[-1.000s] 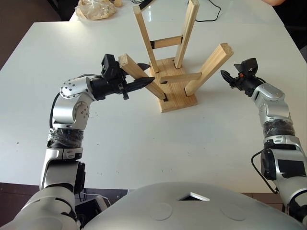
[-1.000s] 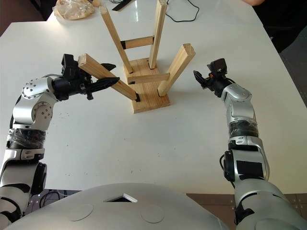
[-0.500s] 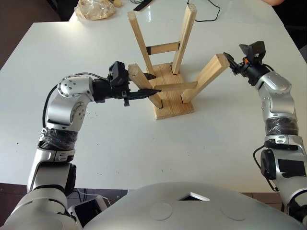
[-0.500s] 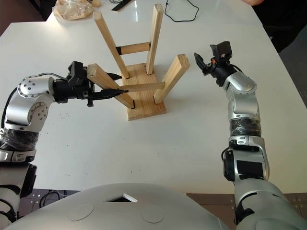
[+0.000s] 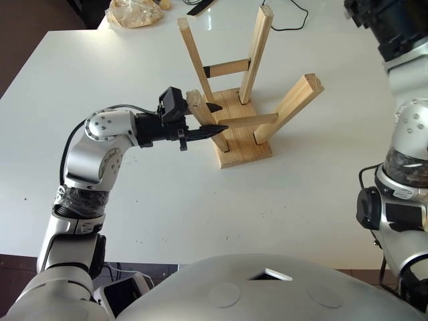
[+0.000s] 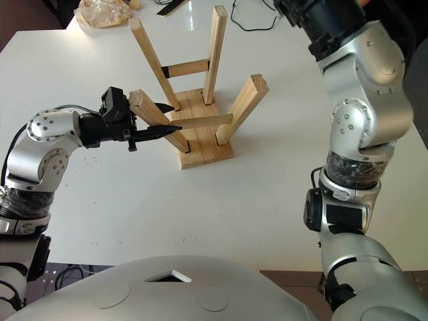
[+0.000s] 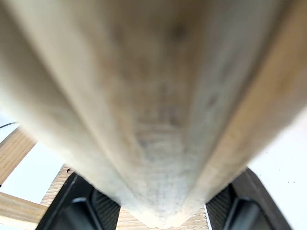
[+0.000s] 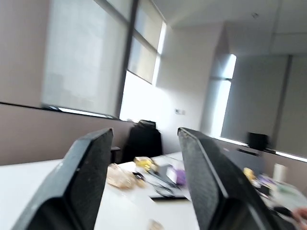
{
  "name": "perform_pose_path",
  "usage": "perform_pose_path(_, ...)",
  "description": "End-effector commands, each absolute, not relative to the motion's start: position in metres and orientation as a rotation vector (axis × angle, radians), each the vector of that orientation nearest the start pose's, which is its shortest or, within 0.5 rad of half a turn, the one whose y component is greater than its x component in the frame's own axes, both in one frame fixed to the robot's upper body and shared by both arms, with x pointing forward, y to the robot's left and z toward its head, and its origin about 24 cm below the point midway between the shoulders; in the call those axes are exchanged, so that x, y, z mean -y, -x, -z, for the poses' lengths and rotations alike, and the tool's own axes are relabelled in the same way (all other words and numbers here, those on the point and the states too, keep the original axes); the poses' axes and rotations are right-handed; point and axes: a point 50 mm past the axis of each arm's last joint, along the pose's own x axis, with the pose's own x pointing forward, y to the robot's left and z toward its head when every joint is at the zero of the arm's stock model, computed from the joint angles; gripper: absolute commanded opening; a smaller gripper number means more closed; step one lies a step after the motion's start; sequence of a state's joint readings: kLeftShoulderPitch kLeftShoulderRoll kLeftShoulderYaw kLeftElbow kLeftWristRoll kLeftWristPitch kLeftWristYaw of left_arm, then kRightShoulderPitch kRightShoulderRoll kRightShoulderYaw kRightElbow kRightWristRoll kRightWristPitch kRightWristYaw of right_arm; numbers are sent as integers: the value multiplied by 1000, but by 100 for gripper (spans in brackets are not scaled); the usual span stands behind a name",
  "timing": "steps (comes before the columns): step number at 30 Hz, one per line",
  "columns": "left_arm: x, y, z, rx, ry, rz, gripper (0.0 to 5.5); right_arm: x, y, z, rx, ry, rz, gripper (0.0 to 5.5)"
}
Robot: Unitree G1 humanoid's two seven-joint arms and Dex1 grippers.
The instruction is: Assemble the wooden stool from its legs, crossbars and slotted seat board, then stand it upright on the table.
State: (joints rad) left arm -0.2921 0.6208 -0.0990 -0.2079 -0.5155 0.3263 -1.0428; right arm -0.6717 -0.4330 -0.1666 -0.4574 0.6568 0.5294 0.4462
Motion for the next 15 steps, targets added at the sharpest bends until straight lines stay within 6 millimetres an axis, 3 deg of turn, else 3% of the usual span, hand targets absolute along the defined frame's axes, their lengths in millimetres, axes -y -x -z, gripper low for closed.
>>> perform_pose_path(1,-161,-246,-119,-131,-146,1153,204,106,-222,-259,452,223,-1091,172)
perform_pose_path(6,-155,-237,-117,-149,-131,1115,204,104,-217,-227,328,166,-1056,89)
perform_pose_path(11,-150,-239,-119,-162,-134,1098,204,102,-230,-182,178,328,-965,4)
perform_pose_path(15,-145,-241,-120,-161,-134,1100,204,94,-243,-148,102,422,-914,0)
